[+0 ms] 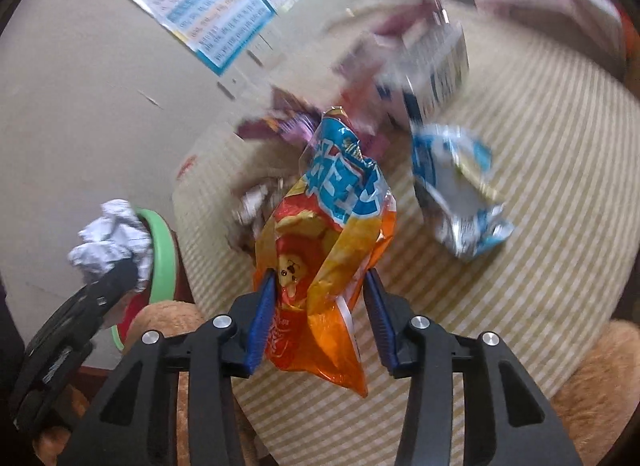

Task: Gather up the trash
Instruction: 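Carry the grey paper and orange bag over the red bin with both grippers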

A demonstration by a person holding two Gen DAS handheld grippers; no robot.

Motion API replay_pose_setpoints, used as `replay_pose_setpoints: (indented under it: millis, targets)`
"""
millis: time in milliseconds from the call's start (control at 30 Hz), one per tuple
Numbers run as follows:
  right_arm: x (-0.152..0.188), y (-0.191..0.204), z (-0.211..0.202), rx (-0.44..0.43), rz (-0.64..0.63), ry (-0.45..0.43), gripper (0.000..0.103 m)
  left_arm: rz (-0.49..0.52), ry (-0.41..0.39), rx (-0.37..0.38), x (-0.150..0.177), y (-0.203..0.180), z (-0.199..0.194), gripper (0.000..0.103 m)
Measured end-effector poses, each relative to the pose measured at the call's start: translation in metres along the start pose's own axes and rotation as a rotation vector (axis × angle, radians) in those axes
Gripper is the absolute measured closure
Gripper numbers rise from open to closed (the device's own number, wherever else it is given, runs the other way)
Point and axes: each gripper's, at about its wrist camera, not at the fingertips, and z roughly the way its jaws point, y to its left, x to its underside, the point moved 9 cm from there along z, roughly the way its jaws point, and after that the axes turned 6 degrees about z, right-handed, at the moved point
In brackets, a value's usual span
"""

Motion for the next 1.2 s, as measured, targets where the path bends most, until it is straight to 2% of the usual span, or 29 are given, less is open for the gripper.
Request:
replay_pose_setpoints:
  millis: [233, 333, 467, 567, 767, 933, 1200]
  targets:
    - [0.002, 0.013, -0.022, 0.014, -0.075, -0.077, 0.061, -0.018, -0.009, -0.01, 0.001, 0.006, -0.002, 0.064]
    - [0.003, 0.021, -0.032, 0.022, -0.115, -0.117, 0.061, -0.057, -0.011, -0.008, 0.001, 0.016, -0.002, 0.064]
    - [0.0, 0.034, -0.039, -0.003, -0.163, -0.159, 0.061, -0.103, -0.003, -0.064, 0.001, 0.037, -0.002, 0.064]
    - [-0.002, 0.037, -0.039, -0.019, -0.18, -0.162, 0.06, -0.107, 0.009, -0.097, 0.002, 0.044, -0.001, 0.064]
    - [-0.004, 0.032, -0.037, -0.041, -0.179, -0.148, 0.06, -0.184, 0.052, -0.105, 0.006, 0.054, 0.008, 0.064]
    - [-0.005, 0.036, -0.041, -0.058, -0.195, -0.165, 0.06, -0.154, 0.06, -0.15, 0.004, 0.055, 0.007, 0.064]
    - [-0.005, 0.039, -0.043, -0.051, -0.208, -0.173, 0.06, -0.15, 0.075, -0.134, 0.007, 0.047, 0.012, 0.064]
